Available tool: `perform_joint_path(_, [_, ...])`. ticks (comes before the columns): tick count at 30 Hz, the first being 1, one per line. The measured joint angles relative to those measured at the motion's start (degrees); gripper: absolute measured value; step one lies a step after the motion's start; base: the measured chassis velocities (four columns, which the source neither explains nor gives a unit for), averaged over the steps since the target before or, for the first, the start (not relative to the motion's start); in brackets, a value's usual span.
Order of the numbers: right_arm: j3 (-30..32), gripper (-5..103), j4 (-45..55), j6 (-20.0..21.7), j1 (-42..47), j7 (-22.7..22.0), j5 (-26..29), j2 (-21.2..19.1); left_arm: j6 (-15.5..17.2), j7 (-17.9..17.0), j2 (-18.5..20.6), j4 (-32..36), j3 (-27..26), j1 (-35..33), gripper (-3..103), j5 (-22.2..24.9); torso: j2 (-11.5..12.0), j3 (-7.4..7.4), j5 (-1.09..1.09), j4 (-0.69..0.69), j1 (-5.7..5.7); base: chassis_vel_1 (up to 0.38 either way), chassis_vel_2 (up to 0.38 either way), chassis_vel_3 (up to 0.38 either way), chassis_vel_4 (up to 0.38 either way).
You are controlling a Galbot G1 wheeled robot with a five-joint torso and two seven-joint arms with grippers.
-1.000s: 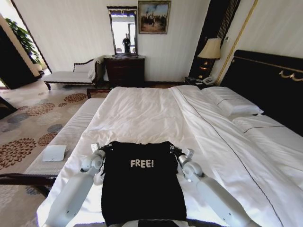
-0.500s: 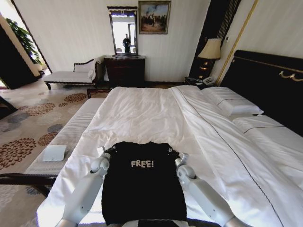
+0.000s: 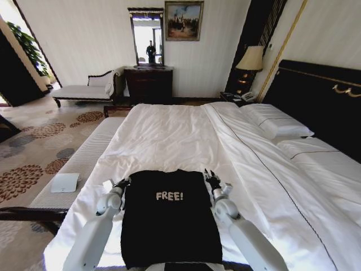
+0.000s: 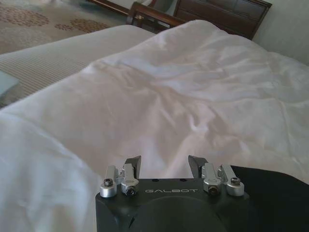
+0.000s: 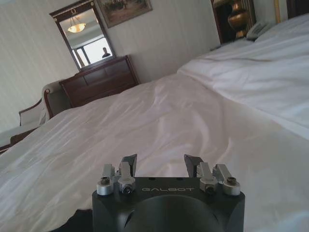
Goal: Fold the clothes on the bed.
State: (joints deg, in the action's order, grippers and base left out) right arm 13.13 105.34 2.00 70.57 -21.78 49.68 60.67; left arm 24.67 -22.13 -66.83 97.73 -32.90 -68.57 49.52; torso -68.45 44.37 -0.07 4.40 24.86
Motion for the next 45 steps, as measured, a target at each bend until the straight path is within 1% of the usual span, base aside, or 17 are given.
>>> perform_joint_path(1, [0.1, 58, 3.8, 2.9, 2.9, -1.2, 2.5, -0.9, 0.4, -0.4, 0.2, 1.9, -2.1, -1.8, 64, 0.0, 0.0, -0.01, 0.04, 0.01, 0.0, 0.0, 0.0, 0.0, 0.0])
perform_joint_path(2, [0.1, 58, 3.8, 2.9, 2.9, -1.2, 2.5, -0.9, 0.4, -0.4, 0.2, 1.9, -2.1, -1.8, 64, 0.0, 0.0, -0.01, 0.04, 0.01, 0.0, 0.0, 0.0, 0.0, 0.0])
perform_joint_path(3, [-0.3, 63, 6.0, 4.9, 4.8, -2.4, 2.9, -1.3, 1.2, -1.1, 0.3, 3.7, -4.1, -3.7, 69, -0.6, 0.0, -0.01, 0.0, 0.03, -0.01, 0.0, 0.0, 0.0, 0.0])
perform_joint_path(4, [-1.1, 69, 7.2, 5.9, 6.3, -3.1, 1.6, -1.4, 1.6, -1.3, 0.2, 5.1, -5.8, -5.6, 75, -1.9, 0.0, -0.01, 0.0, 0.03, -0.02, 0.0, 0.0, 0.0, 0.0])
perform_joint_path(5, [-1.7, 75, 7.5, 6.3, 7.3, -3.3, -1.0, -1.3, 1.7, -1.4, 0.2, 6.0, -6.9, -7.0, 75, -3.0, 0.0, -0.01, 0.03, 0.0, -0.02, 0.0, 0.0, 0.0, 0.0])
perform_joint_path(6, [-2.4, 80, 7.3, 5.8, 8.8, -2.5, -8.1, -1.0, 1.7, -0.5, 0.1, 7.8, -8.8, -9.9, 81, -4.8, 0.0, -0.01, 0.05, -0.03, -0.02, 0.0, 0.0, 0.0, 0.0])
perform_joint_path(7, [-2.4, 80, 7.3, 5.8, 8.8, -2.5, -8.1, -1.0, 1.7, -0.5, 0.1, 7.8, -8.8, -9.9, 81, -4.8, 0.0, -0.01, 0.05, -0.03, -0.02, 0.0, 0.0, 0.0, 0.0])
perform_joint_path(8, [-2.6, 80, 6.6, 4.4, 9.8, -0.9, -13.5, -0.7, 1.7, 0.7, -0.1, 9.0, -9.6, -11.6, 86, -5.0, 0.0, -0.01, 0.02, -0.04, -0.02, 0.0, 0.0, 0.0, 0.0])
perform_joint_path(10, [-2.9, 91, 5.0, 1.7, 11.5, 1.2, -22.4, 0.0, 1.0, 3.6, -0.7, 11.0, -10.5, -14.5, 96, -4.6, 0.0, -0.01, 0.02, -0.01, -0.02, 0.0, 0.0, 0.0, 0.0])
perform_joint_path(12, [-3.2, 99, 3.4, -1.3, 12.3, 2.9, -29.7, 0.7, -0.6, 6.7, -1.5, 12.2, -11.2, -16.7, 98, -3.6, 0.0, -0.01, 0.01, 0.04, -0.02, 0.0, 0.0, 0.0, 0.0])
perform_joint_path(13, [-3.2, 99, 3.4, -1.3, 12.3, 2.9, -29.7, 0.7, -0.6, 6.7, -1.5, 12.2, -11.2, -16.7, 98, -3.6, 0.0, -0.01, 0.01, 0.04, -0.02, 0.0, 0.0, 0.0, 0.0])
perform_joint_path(16, [-5.3, 100, -0.3, -5.5, 11.4, 5.2, -39.2, 1.6, -2.3, 8.3, -3.3, 13.8, -13.6, -19.7, 100, -1.1, 0.0, 0.0, 0.03, -0.01, -0.02, 0.0, 0.0, 0.0, 0.0])
perform_joint_path(22, [-8.3, 100, -4.5, -9.3, 9.6, 6.5, -45.5, 2.5, -2.4, 7.7, -4.9, 15.8, -15.5, -21.7, 100, 0.7, 0.0, 0.0, 0.02, 0.01, 0.0, 0.0, 0.0, 0.0, 0.0])
perform_joint_path(25, [-11.0, 100, -10.1, -11.5, 7.1, 6.6, -51.3, 3.3, -2.0, 7.7, -5.4, 16.9, -15.9, -22.8, 100, 0.6, 0.0, 0.0, 0.04, -0.01, 0.0, 0.0, 0.0, 0.0, 0.0])
perform_joint_path(35, [-13.3, 103, -14.6, -11.1, 5.6, 5.5, -51.8, 3.8, -1.2, 7.1, -5.6, 16.9, -15.5, -22.2, 100, 0.4, 0.0, 0.01, 0.02, 0.01, 0.0, 0.0, 0.0, 0.0, 0.0])
perform_joint_path(42, [-12.1, 85, -15.4, -9.6, 5.1, 5.1, -50.2, 3.7, -1.1, 6.6, -6.0, 16.4, -14.8, -21.7, 100, 0.3, 0.0, 0.01, 0.02, 0.01, 0.01, 0.0, 0.0, 0.0, 0.0])
perform_joint_path(45, [-11.7, 69, -15.4, -9.1, 4.7, 4.9, -49.0, 3.4, -1.1, 6.4, -6.2, 16.1, -14.4, -21.3, 100, 0.0, 0.0, 0.01, 0.02, 0.0, 0.0, 0.0, 0.0, 0.0, 0.0])
